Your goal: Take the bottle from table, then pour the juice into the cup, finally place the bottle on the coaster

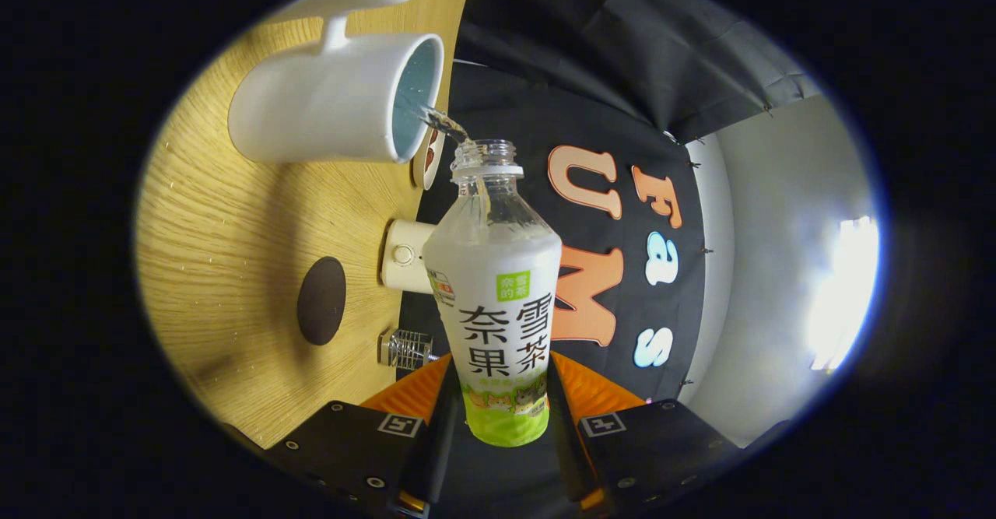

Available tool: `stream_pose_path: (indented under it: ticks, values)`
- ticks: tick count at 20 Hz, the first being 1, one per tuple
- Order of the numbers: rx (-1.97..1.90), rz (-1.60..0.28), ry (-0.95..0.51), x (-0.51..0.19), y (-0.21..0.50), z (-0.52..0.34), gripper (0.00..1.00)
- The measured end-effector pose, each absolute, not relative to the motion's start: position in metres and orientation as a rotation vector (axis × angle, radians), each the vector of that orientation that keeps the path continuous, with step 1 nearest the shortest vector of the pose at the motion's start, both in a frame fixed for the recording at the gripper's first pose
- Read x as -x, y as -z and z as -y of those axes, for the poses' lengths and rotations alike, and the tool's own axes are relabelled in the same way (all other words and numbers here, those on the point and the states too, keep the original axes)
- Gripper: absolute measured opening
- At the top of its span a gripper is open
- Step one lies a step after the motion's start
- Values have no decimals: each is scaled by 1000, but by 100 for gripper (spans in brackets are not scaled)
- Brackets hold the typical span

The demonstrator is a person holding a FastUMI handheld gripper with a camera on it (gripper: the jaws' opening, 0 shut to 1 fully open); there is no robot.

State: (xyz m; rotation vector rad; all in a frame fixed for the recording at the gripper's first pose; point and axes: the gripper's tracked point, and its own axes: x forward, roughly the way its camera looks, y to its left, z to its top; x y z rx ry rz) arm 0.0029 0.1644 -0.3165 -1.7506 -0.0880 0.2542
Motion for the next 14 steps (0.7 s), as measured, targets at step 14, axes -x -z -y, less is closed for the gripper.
stream_pose_path:
  ticks: [14]
  values:
    - [1798,140,-258,-6,304,-169,59]
